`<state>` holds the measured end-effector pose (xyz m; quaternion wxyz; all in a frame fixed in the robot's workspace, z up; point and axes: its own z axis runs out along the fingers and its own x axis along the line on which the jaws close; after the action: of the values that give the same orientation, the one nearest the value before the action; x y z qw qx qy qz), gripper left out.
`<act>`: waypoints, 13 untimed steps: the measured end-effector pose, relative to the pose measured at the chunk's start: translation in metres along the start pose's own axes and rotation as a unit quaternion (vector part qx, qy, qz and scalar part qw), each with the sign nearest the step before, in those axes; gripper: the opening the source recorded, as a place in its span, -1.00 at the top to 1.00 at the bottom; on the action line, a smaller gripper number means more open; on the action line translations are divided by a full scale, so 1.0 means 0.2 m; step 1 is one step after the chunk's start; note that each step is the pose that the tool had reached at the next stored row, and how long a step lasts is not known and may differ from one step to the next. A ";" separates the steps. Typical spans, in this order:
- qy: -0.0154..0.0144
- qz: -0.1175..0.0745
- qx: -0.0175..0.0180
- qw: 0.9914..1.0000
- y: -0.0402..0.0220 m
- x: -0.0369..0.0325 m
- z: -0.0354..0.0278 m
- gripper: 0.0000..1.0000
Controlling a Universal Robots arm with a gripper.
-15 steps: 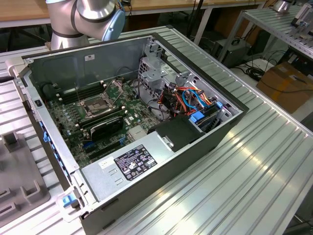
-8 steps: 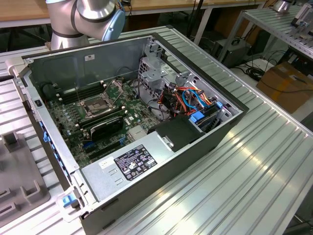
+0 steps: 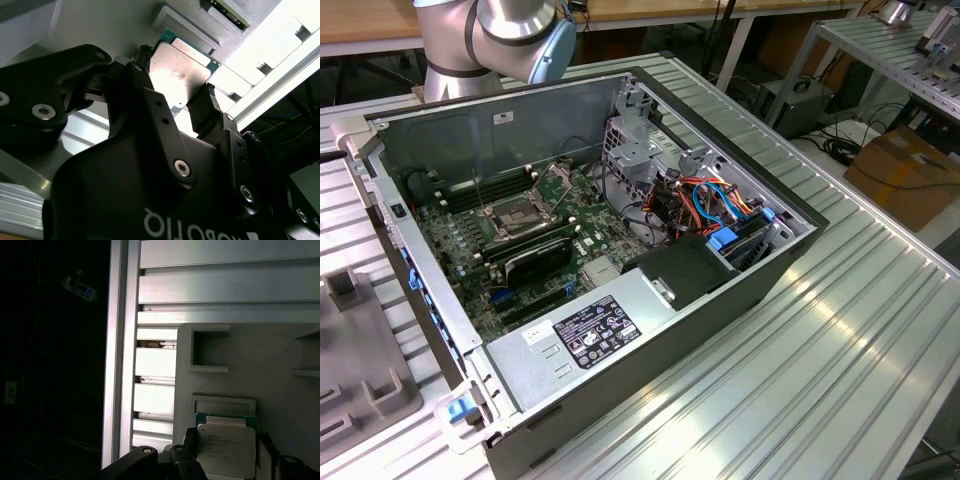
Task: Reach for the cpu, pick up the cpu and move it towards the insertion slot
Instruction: 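Pick up the cpu and move it towards the insertion slot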
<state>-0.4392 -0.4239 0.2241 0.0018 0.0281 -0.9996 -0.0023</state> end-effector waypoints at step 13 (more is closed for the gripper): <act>0.000 0.000 0.000 1.000 0.000 0.000 -0.015 -0.09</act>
<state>-0.4392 -0.4240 0.2271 0.0018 0.0281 -0.9996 -0.0022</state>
